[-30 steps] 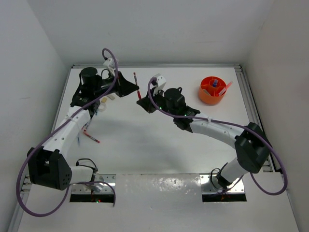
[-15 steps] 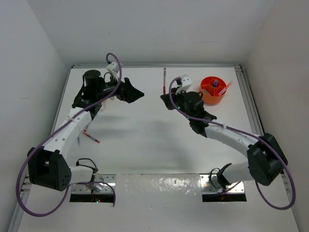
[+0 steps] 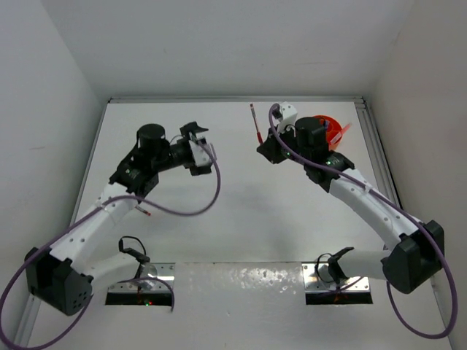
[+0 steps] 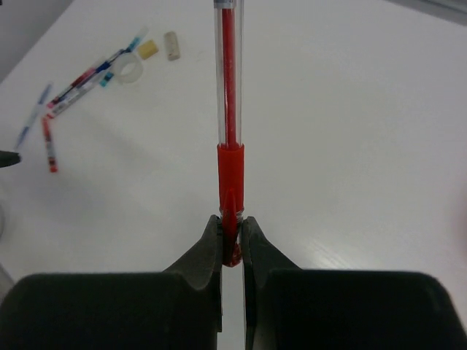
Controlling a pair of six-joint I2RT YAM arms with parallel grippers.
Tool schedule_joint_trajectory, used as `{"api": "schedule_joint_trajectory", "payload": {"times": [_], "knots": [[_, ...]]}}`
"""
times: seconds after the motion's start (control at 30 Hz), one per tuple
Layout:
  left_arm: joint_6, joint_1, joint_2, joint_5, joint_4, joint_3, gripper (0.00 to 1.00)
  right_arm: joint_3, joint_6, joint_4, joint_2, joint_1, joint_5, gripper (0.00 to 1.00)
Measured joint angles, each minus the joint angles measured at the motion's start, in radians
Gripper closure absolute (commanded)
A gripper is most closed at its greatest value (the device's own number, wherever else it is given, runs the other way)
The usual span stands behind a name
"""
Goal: Sort the stationery into containers
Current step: Place the pen in the storage box.
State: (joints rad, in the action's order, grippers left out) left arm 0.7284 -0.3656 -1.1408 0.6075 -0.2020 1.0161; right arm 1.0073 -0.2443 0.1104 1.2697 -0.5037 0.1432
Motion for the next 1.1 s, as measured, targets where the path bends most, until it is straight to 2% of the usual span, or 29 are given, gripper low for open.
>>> {"api": "schedule_joint_trajectory", "payload": {"times": [0.07, 0.13, 0.23, 0.37, 0.53, 0.67, 0.77, 0.8, 0.87, 0.9, 0.97, 1.0, 1.07, 1.1], "knots": [[0.216, -0.061, 0.067, -0.067, 0.038, -0.063, 0.29, 0.019, -0.043, 0.036, 0.008, 0.0, 0.05, 1.0], [0.386, -0.103, 0.113, -0.113, 0.091, -0.124, 0.31, 0.044, -0.087, 0.069, 0.039, -0.009, 0.089, 1.0], [0.599, -0.15, 0.119, -0.175, 0.165, -0.164, 0.09, 0.119, -0.151, 0.126, 0.135, -0.038, 0.138, 1.0], [0.841, -0.193, 0.123, -0.237, 0.253, -0.238, 0.06, 0.181, -0.213, 0.163, 0.227, -0.096, 0.201, 1.0], [1.054, -0.221, 0.138, -0.28, 0.285, -0.336, 0.05, 0.2, -0.261, 0.183, 0.249, -0.161, 0.25, 1.0], [1.121, -0.24, 0.137, -0.325, 0.291, -0.349, 0.06, 0.211, -0.276, 0.183, 0.26, -0.197, 0.279, 1.0], [1.134, -0.246, 0.133, -0.348, 0.301, -0.349, 0.17, 0.218, -0.28, 0.184, 0.266, -0.214, 0.291, 1.0], [1.138, -0.248, 0.132, -0.351, 0.301, -0.349, 0.29, 0.222, -0.281, 0.184, 0.269, -0.219, 0.294, 1.0], [1.139, -0.258, 0.127, -0.362, 0.298, -0.349, 0.45, 0.224, -0.281, 0.183, 0.271, -0.225, 0.299, 1.0], [1.141, -0.263, 0.125, -0.365, 0.294, -0.349, 0.6, 0.224, -0.281, 0.183, 0.271, -0.226, 0.301, 1.0], [1.135, -0.269, 0.124, -0.374, 0.281, -0.349, 0.76, 0.224, -0.281, 0.181, 0.271, -0.226, 0.304, 1.0], [1.131, -0.269, 0.123, -0.381, 0.27, -0.349, 0.87, 0.224, -0.281, 0.177, 0.27, -0.227, 0.305, 1.0], [1.134, -0.267, 0.119, -0.407, 0.234, -0.349, 1.0, 0.225, -0.284, 0.177, 0.262, -0.225, 0.306, 1.0], [1.128, -0.267, 0.116, -0.415, 0.221, -0.349, 1.0, 0.225, -0.283, 0.18, 0.256, -0.222, 0.302, 1.0]]}}
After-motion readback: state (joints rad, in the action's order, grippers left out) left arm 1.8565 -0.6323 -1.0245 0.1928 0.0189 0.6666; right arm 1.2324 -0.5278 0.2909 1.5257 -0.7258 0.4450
